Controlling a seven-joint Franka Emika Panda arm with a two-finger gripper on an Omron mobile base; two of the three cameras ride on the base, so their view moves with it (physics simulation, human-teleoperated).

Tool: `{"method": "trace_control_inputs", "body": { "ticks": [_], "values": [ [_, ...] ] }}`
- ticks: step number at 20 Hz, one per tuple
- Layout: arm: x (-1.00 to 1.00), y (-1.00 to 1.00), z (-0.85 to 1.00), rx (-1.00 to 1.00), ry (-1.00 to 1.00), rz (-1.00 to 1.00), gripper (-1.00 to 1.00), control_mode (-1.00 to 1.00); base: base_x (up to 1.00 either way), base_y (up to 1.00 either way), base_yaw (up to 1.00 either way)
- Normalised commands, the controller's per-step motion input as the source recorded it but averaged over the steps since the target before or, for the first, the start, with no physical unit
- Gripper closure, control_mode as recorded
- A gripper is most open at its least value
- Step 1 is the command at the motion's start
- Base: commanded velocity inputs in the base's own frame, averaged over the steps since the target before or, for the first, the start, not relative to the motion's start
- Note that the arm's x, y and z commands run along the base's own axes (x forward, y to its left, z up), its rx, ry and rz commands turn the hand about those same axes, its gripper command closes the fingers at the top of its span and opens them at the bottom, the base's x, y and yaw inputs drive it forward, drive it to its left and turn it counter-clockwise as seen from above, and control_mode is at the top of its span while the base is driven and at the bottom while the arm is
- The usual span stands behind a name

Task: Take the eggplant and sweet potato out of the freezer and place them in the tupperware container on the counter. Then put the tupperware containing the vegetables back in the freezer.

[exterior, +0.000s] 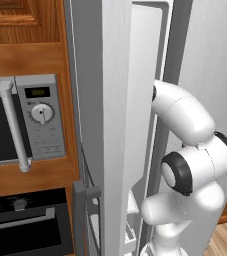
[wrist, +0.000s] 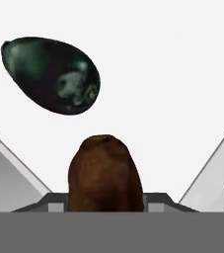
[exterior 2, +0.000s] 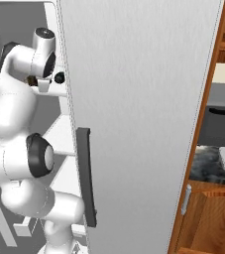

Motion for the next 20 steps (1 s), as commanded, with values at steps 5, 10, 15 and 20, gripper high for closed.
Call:
{"method": "trace_control_inputs", "body": {
  "ticks": [5, 10, 15, 20],
  "values": [
    [-0.68, -0.46, 0.09, 0.00, -0.02, -0.01, 1.00, -1.00, 0.00, 0.00, 0.00],
    [-0.95, -0.39, 0.18, 0.00, -0.08, 0.00, 1.00, -1.00, 0.00, 0.00, 0.00],
    [-0.90, -0.45, 0.24, -0.02, -0.09, 0.09, 1.00, -1.00, 0.00, 0.00, 0.00],
    [-0.92, -0.42, 0.08, -0.12, -0.08, 0.15, 1.00, -1.00, 0.00, 0.00, 0.00]
  ]
}}
